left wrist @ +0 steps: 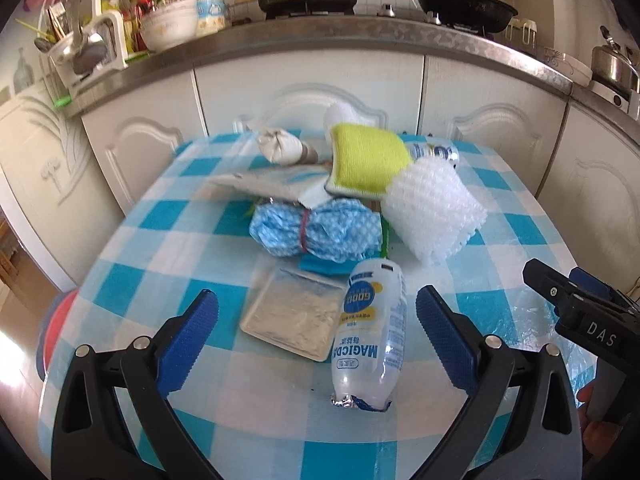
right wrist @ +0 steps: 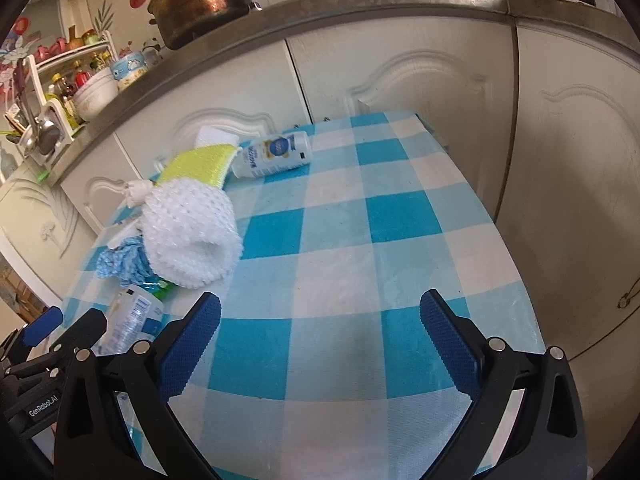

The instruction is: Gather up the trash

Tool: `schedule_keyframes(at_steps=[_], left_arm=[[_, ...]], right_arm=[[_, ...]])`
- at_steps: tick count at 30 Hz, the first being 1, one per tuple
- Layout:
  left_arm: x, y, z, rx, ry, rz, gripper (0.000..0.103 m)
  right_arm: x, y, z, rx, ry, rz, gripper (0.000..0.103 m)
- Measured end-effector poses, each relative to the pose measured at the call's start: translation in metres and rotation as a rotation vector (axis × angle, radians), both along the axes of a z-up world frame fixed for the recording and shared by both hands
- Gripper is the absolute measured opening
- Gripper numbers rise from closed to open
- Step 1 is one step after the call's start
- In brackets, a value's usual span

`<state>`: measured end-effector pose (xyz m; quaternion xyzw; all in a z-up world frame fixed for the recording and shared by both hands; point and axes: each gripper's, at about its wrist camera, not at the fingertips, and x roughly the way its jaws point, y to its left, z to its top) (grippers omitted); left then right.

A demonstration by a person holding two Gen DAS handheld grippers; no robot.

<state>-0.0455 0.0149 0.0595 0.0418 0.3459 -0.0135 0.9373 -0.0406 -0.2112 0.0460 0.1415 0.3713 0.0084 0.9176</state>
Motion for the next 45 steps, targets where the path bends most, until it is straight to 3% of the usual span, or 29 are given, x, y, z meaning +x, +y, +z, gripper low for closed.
schedule_keyframes(at_steps=[11, 18, 28, 45], left_arm=[[-0.027, 0.032, 0.07, -0.013, -0.166, 0.052, 0.1], [-0.045, 0.065, 0.092, -0.028, -0.239, 0.086, 0.1], [-0.064, 0.096, 0.106, -0.03, -0.292, 0.098, 0.1], [-0.078, 0.118, 0.105, -0.043, -0.304, 0.101, 0.1]], right_arm=[[-0.034, 0.02, 0.067, -0.027, -0.212, 0.031, 0.099], [-0.059, 0.038, 0.108, -0.069, -0.301, 0.032, 0.099], [-0.092, 0.071, 0.149, -0.091, -0.378, 0.055, 0.099], [-0.128, 0.074, 0.172, -0.115, -0.441, 0.017, 0.099]])
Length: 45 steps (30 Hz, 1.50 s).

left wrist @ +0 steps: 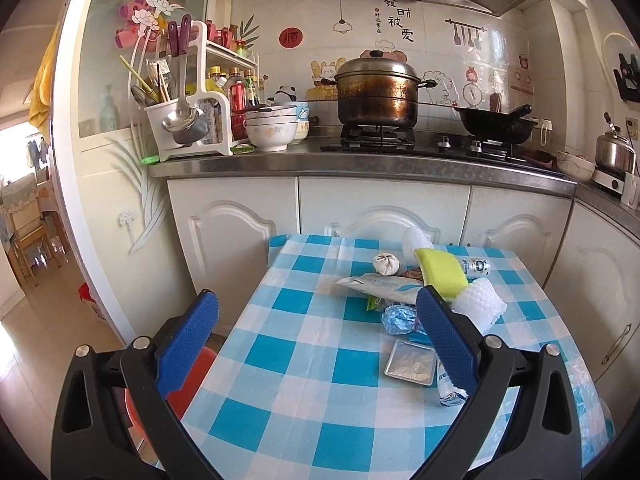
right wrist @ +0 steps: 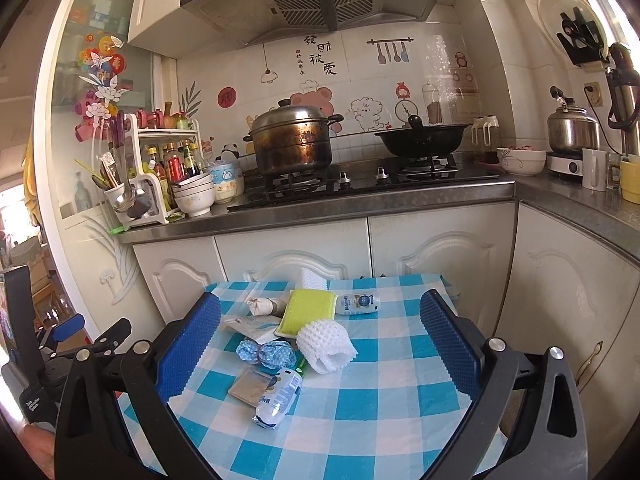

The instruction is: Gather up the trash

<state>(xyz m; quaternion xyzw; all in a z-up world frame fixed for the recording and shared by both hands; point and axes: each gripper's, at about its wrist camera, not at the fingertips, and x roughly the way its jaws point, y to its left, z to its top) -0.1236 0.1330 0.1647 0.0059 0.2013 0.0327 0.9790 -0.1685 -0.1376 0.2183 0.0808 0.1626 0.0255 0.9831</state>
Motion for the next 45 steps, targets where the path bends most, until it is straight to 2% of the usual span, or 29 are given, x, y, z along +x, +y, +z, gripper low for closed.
schedule_keyframes(at_steps=[13, 23, 28, 33, 38, 41, 45], left_arm=[[0.005, -0.001, -0.015, 0.013, 0.029, -0.02, 0.1], [0.021, -0.009, -0.04, 0.021, 0.089, -0.071, 0.1], [0.029, -0.013, -0.057, -0.023, 0.141, -0.194, 0.1], [0.038, -0.029, -0.084, -0.065, 0.241, -0.359, 0.1], [0.047, -0.054, -0.105, -0.102, 0.322, -0.473, 0.1], [0.054, -0.074, -0.116, -0.088, 0.348, -0.491, 0.1], [0.061, -0.098, -0.126, -0.031, 0.361, -0.503, 0.098]], right_arm=[[-0.002, -0.006, -0.003, -0.009, 0.003, -0.013, 0.099], [0.023, -0.015, -0.03, 0.017, 0.075, 0.005, 0.099], [0.044, -0.029, -0.056, 0.067, 0.145, 0.014, 0.099], [0.067, -0.047, -0.088, 0.139, 0.24, 0.019, 0.099], [0.091, -0.059, -0.115, 0.223, 0.321, 0.05, 0.099], [0.107, -0.062, -0.126, 0.281, 0.352, 0.085, 0.099], [0.132, -0.058, -0.135, 0.292, 0.377, 0.118, 0.099]])
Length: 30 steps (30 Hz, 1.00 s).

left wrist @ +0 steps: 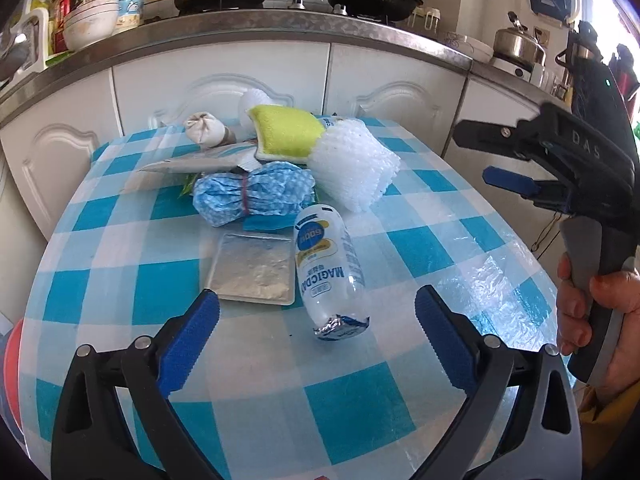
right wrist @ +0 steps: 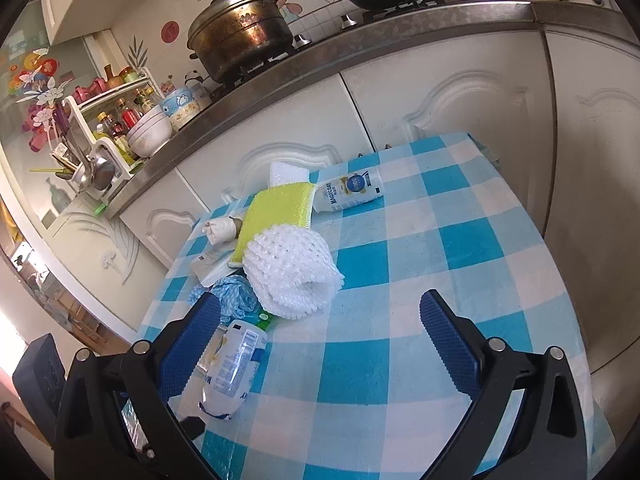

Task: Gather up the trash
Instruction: 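Grasp the white MAGICDAY bottle with the left tool while the right tool grasps the bubble-wrap sleeve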

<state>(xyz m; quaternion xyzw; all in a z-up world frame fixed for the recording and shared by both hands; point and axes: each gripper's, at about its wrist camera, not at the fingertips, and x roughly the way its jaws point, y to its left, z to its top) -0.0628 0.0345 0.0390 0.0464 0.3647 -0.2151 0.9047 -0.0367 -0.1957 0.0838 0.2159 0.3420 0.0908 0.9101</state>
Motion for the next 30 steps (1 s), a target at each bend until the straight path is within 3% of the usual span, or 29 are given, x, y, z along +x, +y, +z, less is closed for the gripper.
schedule_keyframes(at_steps=[3, 5, 12, 13, 17, 19, 20, 22, 27, 30], left_arm=[[0.005, -0.013, -0.005, 0.04, -0.008, 0.002, 0.086], [0.011, -0.016, -0.009, 0.054, 0.008, 0.017, 0.07], [0.025, -0.016, -0.016, 0.054, 0.056, 0.038, 0.053], [0.026, -0.016, -0.017, 0.047, 0.064, 0.037, 0.045], [0.025, -0.013, -0.018, 0.02, 0.077, 0.03, 0.044], [0.025, -0.009, -0.017, 0.006, 0.081, 0.042, 0.044], [0.024, -0.007, -0.016, -0.007, 0.083, 0.044, 0.044], [0.024, -0.002, -0.014, -0.027, 0.084, 0.047, 0.044], [0.019, 0.009, -0.006, -0.062, 0.074, 0.056, 0.044], [0.015, 0.02, 0.001, -0.074, 0.057, 0.069, 0.044]], right_arm=[[0.02, 0.003, -0.007, 0.007, 0.013, 0.023, 0.099], [0.035, 0.005, -0.011, 0.018, 0.026, 0.04, 0.099], [0.081, 0.017, -0.022, 0.05, 0.064, 0.111, 0.099], [0.088, 0.02, -0.025, 0.052, 0.072, 0.121, 0.099], [0.102, 0.028, -0.04, 0.069, 0.12, 0.139, 0.096], [0.101, 0.03, -0.045, 0.086, 0.122, 0.145, 0.088], [0.1, 0.031, -0.046, 0.09, 0.119, 0.15, 0.07], [0.095, 0.033, -0.045, 0.091, 0.108, 0.151, 0.066], [0.082, 0.034, -0.039, 0.104, 0.091, 0.136, 0.045], [0.072, 0.031, -0.035, 0.137, 0.076, 0.128, 0.042]])
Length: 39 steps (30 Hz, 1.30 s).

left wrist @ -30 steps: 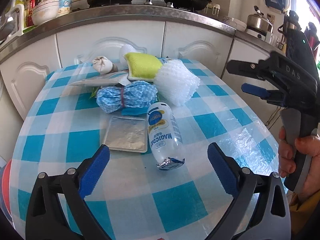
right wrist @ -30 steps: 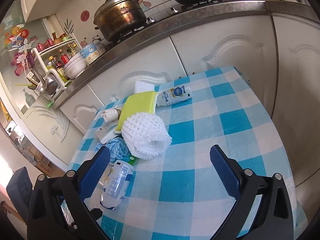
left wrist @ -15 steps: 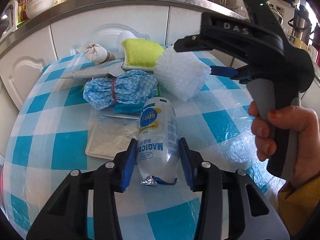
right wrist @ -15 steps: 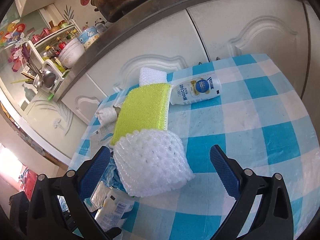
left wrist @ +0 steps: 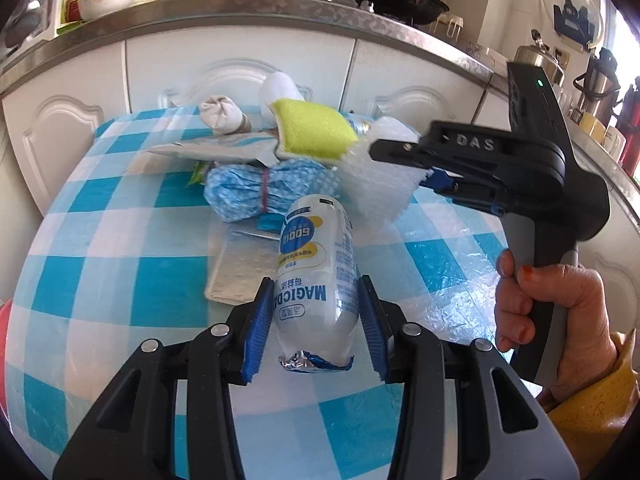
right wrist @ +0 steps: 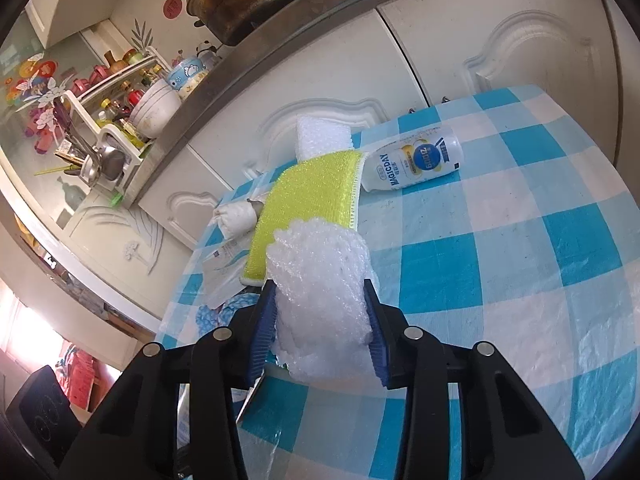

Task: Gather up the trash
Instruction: 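Grasp the white MAGICDAY bottle with the left tool while the right tool grasps the bubble-wrap sleeve, then carry both items to the orange bucket and open both tools to drop them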

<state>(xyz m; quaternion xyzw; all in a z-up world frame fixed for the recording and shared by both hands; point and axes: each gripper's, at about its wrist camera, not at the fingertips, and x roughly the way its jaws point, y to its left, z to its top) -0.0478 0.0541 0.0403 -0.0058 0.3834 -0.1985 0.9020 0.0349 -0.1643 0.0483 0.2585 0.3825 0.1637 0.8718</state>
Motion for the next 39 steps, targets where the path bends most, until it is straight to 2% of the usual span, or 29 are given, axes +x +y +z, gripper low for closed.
schedule_keyframes(at_steps=[7, 14, 18, 24, 28, 33, 39], left_arm=[[-0.015, 0.037, 0.018, -0.022, -0.041, 0.069, 0.044], [-0.036, 0.107, 0.037, -0.021, -0.077, 0.206, 0.044], [-0.048, 0.165, 0.036, -0.003, -0.08, 0.335, 0.044], [-0.053, 0.256, 0.009, 0.007, -0.009, 0.558, 0.044], [-0.052, 0.3, -0.012, 0.009, 0.031, 0.665, 0.044], [-0.047, 0.325, -0.039, -0.005, 0.083, 0.712, 0.044], [-0.04, 0.335, -0.066, -0.03, 0.13, 0.715, 0.044]], right_arm=[[-0.03, -0.002, 0.014, 0.105, -0.04, -0.013, 0.04], [-0.049, 0.038, 0.036, 0.148, -0.07, 0.079, 0.04], [-0.052, 0.089, 0.048, 0.158, -0.08, 0.194, 0.04], [-0.042, 0.194, 0.053, 0.127, -0.048, 0.412, 0.041], [-0.034, 0.264, 0.049, 0.098, -0.03, 0.538, 0.042], [-0.03, 0.338, 0.037, 0.037, -0.007, 0.653, 0.043], [-0.024, 0.391, 0.014, -0.074, 0.016, 0.705, 0.047]])
